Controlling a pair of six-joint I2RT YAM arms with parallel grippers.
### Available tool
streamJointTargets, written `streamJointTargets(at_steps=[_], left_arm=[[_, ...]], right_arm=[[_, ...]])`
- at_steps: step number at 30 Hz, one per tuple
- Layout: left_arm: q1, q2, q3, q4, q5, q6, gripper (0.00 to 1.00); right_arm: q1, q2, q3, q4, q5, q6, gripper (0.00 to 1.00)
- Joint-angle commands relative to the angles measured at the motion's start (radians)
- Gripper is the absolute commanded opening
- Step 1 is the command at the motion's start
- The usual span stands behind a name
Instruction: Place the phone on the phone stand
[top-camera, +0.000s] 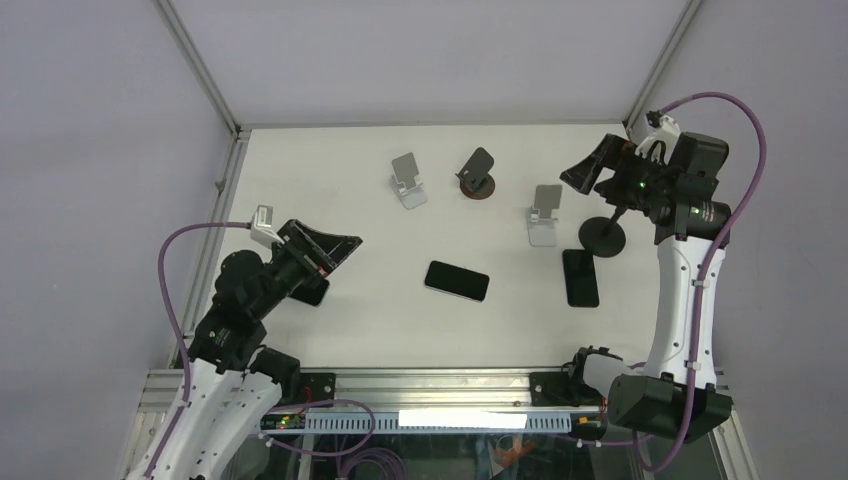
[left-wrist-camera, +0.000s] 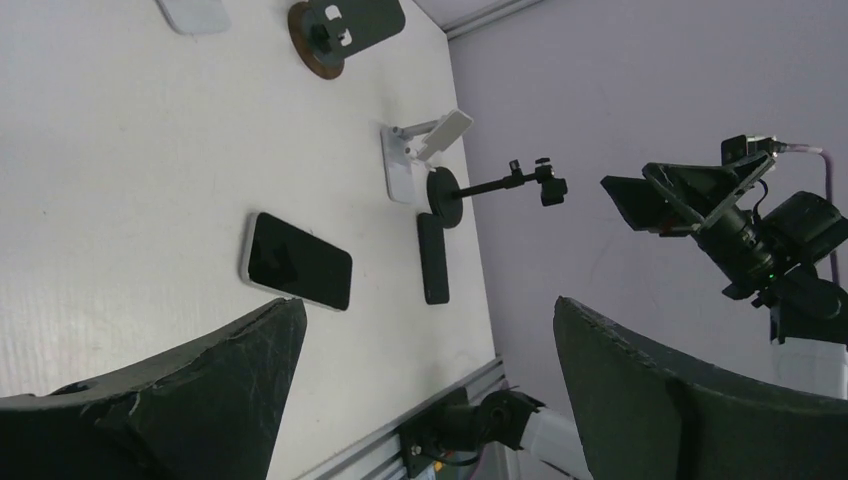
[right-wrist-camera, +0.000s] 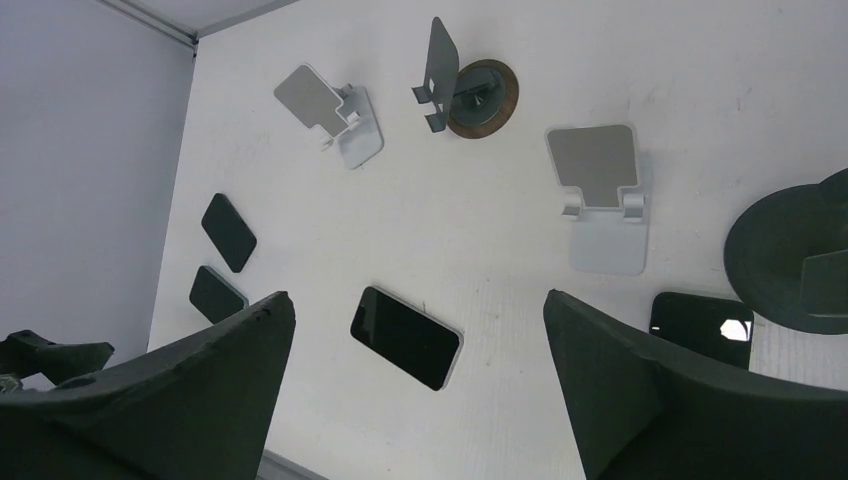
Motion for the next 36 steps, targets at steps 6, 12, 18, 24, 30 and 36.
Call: streamJointTargets(at_steps=[6,12,18,24,30,36], left_arm=[[0.016,0.025,-0.072,0.117,0.106,-0.160,0.99],[0.011,0.137,-0.077,0.140,0.210,-0.094,0.98],[-0.073,0.213,-0.055,0.163,0.160,0.001,0.95],[-0.175,0.247,-0.156,0.286,0.022,-0.037,0.94],[-0.181,0.259,-0.274,0.346,-0.136,-0.129,0.94],[-0.181,0.255,-0.327,0.376,-0.183,-0.153,0.93]], right_arm=[[0.017,0.007,-0.028,0.072,-0.209,-0.071,1.00],[0.366,0.050,-0.015,-0.102,-0.110,-0.472,1.00],[0.622,0.146,-0.020,-0.246,-0.061,-0.795,1.00],[0.788,0.206,-0.173,-0.066,0.012,-0.722,1.00],[0.910,0.301,-0.253,0.133,0.227,-0.629,1.00],[1.012,0.427,-0.289,0.236,0.421,-0.612,1.00]])
